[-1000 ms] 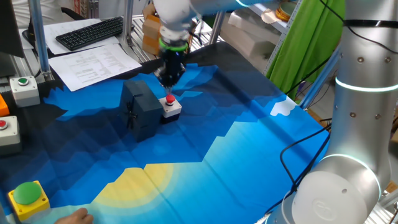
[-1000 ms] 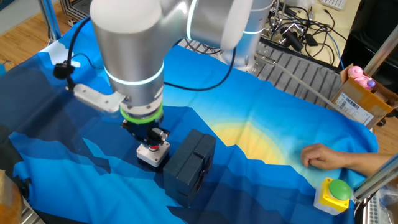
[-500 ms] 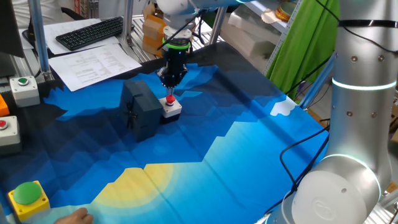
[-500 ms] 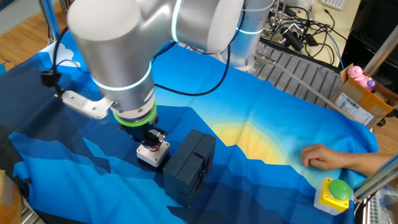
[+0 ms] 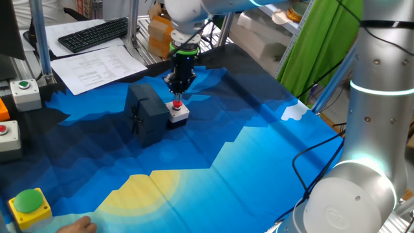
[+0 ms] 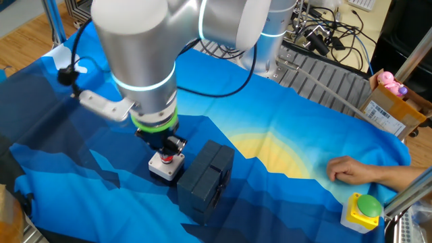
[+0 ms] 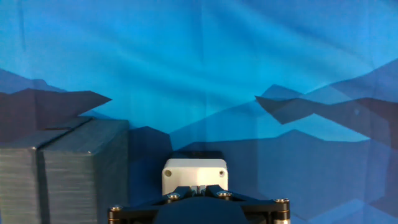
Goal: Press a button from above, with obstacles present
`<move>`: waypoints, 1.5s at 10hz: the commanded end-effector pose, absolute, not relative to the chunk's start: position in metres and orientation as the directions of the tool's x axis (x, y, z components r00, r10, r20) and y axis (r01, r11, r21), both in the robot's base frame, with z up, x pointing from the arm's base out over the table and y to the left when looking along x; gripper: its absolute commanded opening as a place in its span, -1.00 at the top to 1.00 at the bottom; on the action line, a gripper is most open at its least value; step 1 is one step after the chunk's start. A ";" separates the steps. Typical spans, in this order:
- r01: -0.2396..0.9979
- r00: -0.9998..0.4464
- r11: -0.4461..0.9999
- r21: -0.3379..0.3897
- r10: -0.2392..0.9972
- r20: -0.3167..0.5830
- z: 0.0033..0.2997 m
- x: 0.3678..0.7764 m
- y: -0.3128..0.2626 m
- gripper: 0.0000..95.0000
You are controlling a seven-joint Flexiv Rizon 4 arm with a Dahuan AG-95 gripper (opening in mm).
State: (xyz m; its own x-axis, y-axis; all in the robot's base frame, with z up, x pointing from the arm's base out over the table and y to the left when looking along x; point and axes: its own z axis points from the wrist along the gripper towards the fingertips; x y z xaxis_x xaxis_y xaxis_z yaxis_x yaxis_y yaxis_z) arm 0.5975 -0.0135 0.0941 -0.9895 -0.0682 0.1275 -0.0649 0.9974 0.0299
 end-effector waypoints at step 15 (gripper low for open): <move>-0.074 -0.991 0.997 0.031 -0.077 0.113 0.084 0.591 -0.013 1.00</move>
